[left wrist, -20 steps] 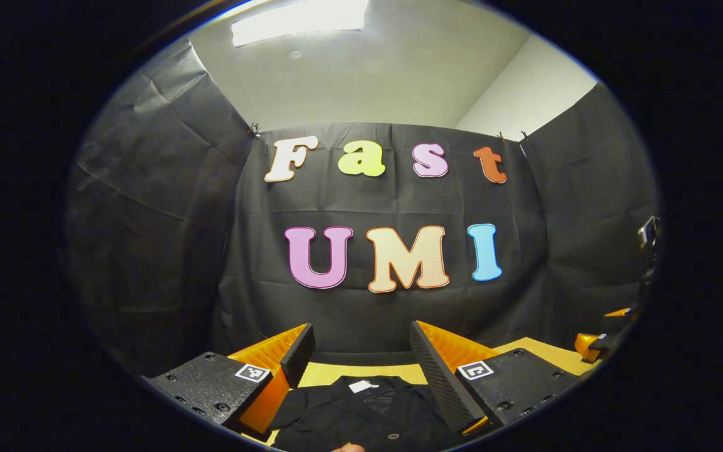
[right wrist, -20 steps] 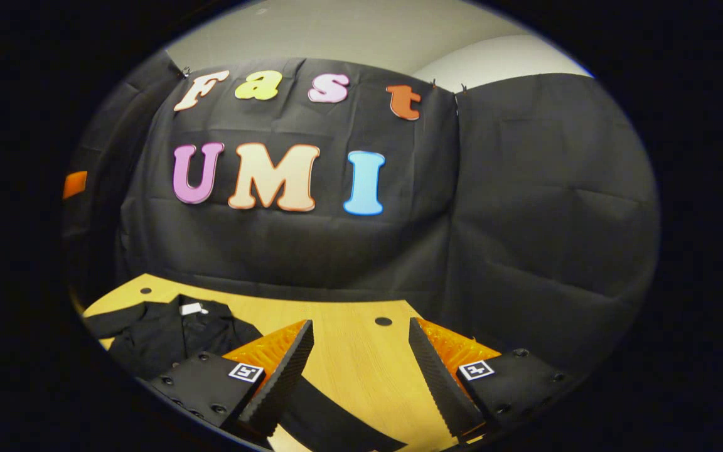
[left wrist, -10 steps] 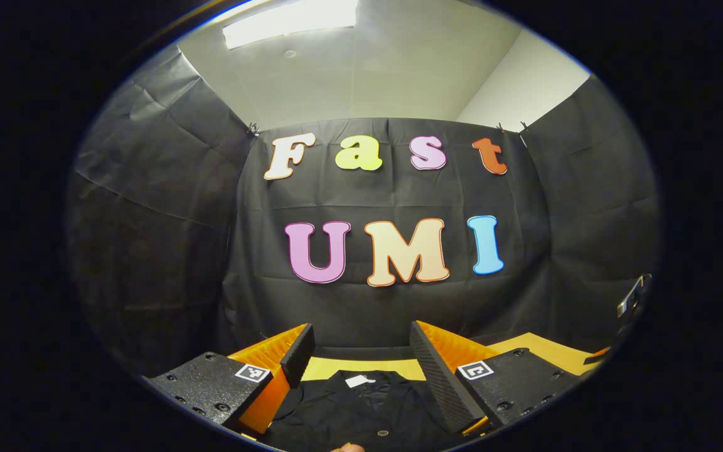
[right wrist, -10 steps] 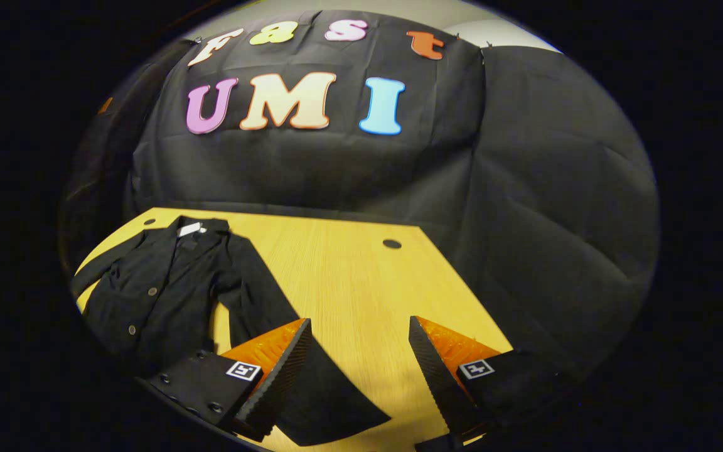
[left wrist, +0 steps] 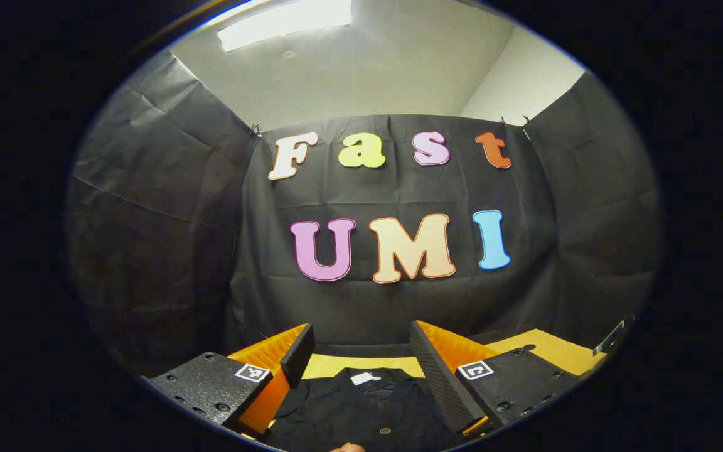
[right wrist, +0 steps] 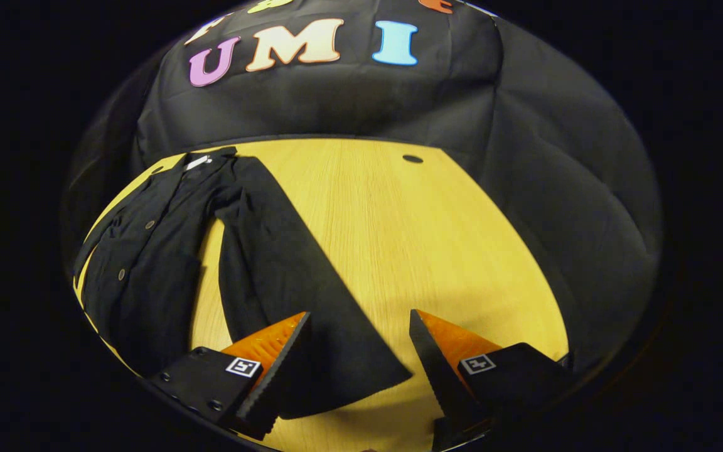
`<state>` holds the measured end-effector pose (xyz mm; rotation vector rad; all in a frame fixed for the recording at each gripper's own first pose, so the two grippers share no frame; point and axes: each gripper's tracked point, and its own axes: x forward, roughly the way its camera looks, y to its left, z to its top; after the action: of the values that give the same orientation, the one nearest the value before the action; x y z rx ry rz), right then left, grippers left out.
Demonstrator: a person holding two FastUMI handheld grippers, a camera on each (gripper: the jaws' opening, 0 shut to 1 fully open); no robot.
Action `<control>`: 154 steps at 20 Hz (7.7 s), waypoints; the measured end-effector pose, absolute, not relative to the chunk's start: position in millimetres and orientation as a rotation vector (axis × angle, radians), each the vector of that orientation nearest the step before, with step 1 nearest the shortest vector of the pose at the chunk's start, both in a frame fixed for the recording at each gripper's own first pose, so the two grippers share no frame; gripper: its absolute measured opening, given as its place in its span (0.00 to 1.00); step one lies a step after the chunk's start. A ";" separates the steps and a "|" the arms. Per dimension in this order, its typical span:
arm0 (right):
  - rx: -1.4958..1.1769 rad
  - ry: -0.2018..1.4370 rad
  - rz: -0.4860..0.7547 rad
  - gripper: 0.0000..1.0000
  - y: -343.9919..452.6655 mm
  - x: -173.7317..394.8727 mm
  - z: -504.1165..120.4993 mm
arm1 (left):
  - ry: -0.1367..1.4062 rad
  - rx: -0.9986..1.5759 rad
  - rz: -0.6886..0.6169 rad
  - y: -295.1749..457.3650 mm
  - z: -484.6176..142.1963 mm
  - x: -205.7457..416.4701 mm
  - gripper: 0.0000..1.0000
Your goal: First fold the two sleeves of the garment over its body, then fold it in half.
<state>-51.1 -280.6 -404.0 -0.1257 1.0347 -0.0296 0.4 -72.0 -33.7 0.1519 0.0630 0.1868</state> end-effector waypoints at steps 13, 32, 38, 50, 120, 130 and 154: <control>0.046 1.066 -0.012 0.03 -263.3 -58.7 -406.6 | 0.040 0.179 0.243 -41.6 -27.3 -6.4 0.95; 0.107 0.699 0.121 0.02 -104.3 87.7 -247.5 | 0.052 0.178 0.395 110.0 -21.5 -31.6 0.94; 0.084 0.688 0.220 0.00 -31.5 103.4 -241.3 | 0.075 0.178 0.485 162.1 -23.8 -55.8 0.93; 0.021 0.669 0.424 0.02 122.1 113.8 -235.1 | 0.119 0.184 0.588 242.9 -36.5 -89.9 0.95; -0.157 0.577 0.458 0.99 156.3 90.6 -223.9 | 0.721 -0.153 0.643 304.5 -284.8 -150.6 0.00; -0.086 0.540 0.371 1.00 84.5 78.0 -204.4 | 0.638 -0.060 0.420 231.3 -239.7 -55.5 0.00; 0.006 0.577 0.060 0.98 -123.8 36.9 -212.8 | 0.687 0.074 -0.029 -11.2 -291.3 89.0 0.00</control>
<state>36.9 -123.8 -212.8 0.0055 0.5772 0.0605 89.0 -11.2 -291.3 0.0743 0.6871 -0.0288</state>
